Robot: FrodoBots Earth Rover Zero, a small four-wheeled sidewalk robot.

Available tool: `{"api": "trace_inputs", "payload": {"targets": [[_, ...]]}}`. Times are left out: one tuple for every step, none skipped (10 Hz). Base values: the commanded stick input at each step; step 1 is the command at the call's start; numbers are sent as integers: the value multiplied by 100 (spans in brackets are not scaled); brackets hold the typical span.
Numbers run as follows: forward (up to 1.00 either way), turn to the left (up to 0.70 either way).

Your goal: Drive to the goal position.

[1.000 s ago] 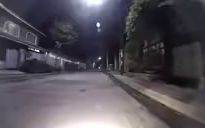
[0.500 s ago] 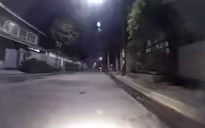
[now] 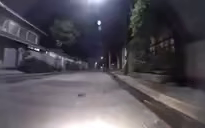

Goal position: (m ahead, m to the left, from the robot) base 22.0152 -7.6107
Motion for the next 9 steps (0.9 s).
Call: {"api": "trace_inputs", "payload": {"targets": [[50,0],[50,0],[50,0],[50,0],[50,0],[50,0],[50,0],[50,0],[50,0]]}}
